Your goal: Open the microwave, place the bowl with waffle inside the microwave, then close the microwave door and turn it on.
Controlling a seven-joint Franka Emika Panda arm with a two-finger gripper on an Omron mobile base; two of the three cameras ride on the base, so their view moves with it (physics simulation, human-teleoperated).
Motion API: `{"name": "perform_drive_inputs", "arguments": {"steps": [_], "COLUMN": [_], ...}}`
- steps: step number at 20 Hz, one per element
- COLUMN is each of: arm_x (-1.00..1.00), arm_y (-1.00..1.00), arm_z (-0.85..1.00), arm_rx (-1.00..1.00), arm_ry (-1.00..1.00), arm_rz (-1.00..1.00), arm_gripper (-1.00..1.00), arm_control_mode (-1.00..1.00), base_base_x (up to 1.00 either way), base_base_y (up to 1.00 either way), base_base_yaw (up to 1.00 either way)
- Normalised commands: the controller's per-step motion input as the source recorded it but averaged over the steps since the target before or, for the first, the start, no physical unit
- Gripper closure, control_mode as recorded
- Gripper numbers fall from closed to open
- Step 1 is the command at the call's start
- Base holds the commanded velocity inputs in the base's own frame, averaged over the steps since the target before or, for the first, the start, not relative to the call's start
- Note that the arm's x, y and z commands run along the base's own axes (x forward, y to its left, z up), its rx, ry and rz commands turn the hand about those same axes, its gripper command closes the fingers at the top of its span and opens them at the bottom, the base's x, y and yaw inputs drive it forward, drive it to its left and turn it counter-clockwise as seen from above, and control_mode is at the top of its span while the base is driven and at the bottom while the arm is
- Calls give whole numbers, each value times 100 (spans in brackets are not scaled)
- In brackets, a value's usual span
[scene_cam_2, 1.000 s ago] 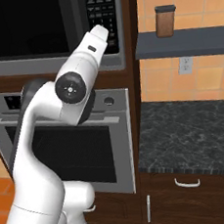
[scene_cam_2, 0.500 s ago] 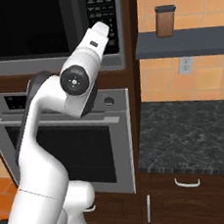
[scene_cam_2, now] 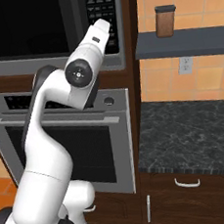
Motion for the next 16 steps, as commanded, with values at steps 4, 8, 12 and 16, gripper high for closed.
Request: {"name": "perform_drive_inputs", "arguments": {"steps": [4, 8, 12, 16], "arm_x": [29, 31, 29, 30], "arm_y": [0, 0, -15, -20], "arm_z": [0, 0, 0, -1], "arm_rx": [-2, -2, -3, -3], "arm_ry": [0, 0, 0, 0], "arm_rz": [0, 0, 0, 0], "arm_gripper": [100, 100, 100, 100], "arm_control_mode": [-100, -100, -100, -100], "base_base_x": [0, 0, 0, 0], "base_base_y": [0, 0, 0, 0], "base_base_yaw": [0, 0, 0, 0]}}
